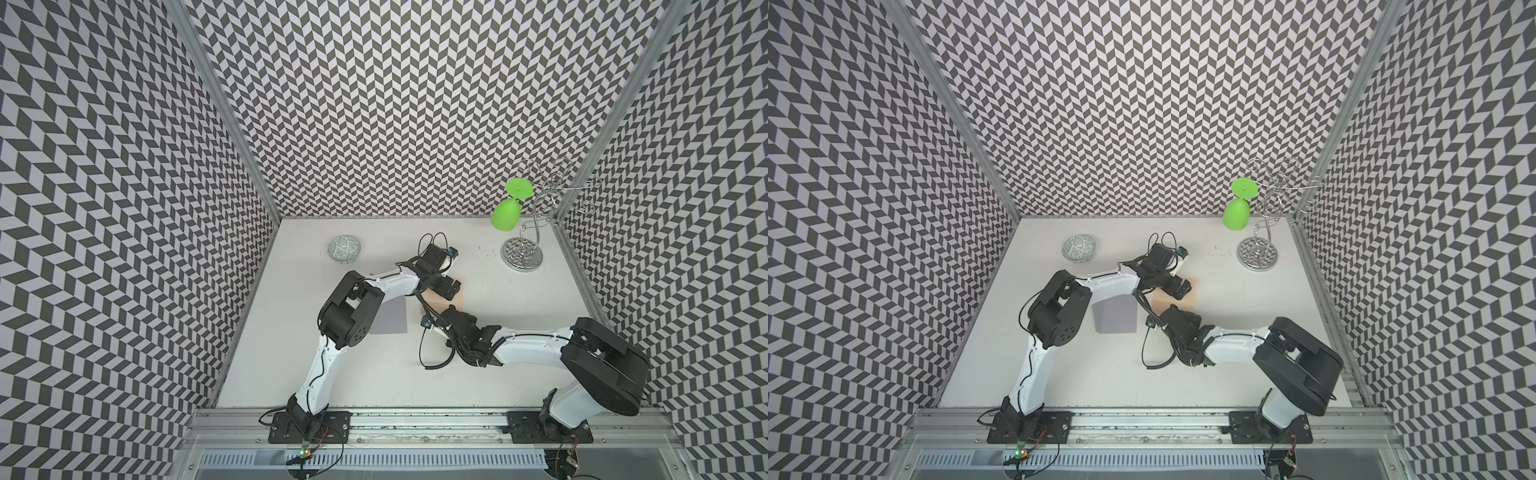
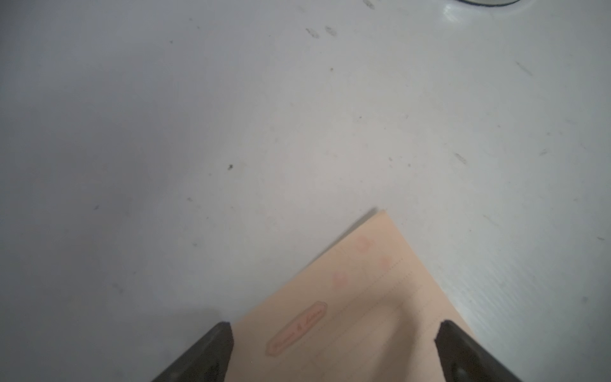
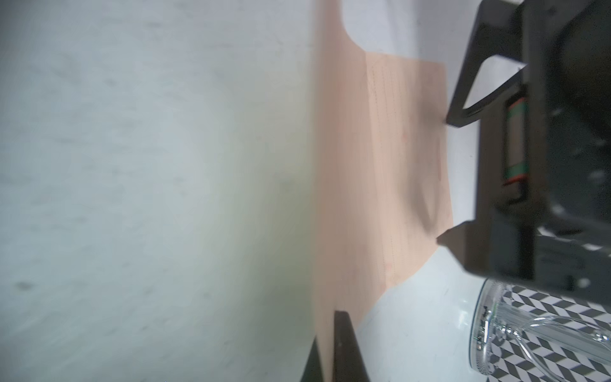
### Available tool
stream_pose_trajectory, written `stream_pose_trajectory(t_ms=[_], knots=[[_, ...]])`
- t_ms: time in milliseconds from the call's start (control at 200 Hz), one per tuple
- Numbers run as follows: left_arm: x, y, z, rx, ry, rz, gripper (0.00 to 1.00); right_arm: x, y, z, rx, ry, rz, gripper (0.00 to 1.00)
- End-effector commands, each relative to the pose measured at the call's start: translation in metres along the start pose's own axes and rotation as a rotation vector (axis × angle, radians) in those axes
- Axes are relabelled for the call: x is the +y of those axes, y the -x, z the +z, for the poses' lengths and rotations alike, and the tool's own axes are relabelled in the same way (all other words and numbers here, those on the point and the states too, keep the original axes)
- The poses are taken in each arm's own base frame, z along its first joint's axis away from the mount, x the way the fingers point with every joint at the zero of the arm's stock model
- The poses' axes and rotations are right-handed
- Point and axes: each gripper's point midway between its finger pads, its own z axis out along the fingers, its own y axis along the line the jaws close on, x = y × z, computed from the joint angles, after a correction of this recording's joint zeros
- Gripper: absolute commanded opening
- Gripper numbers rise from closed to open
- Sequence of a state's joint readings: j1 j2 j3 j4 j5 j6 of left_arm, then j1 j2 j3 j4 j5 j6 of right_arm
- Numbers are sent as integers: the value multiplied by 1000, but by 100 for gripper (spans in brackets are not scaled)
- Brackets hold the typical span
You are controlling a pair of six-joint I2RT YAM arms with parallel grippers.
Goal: Fold the letter paper in half and place it into the envelope
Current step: Fold the letter paper at the center of the board.
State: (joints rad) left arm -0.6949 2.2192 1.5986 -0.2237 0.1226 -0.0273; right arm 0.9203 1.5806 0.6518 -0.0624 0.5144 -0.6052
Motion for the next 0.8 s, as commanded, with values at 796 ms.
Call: stream_pose_trajectory(t_ms=[796], knots=[[100,-4,-161,-239,211,-229,93,66,63,-47,-84,907,285,0]])
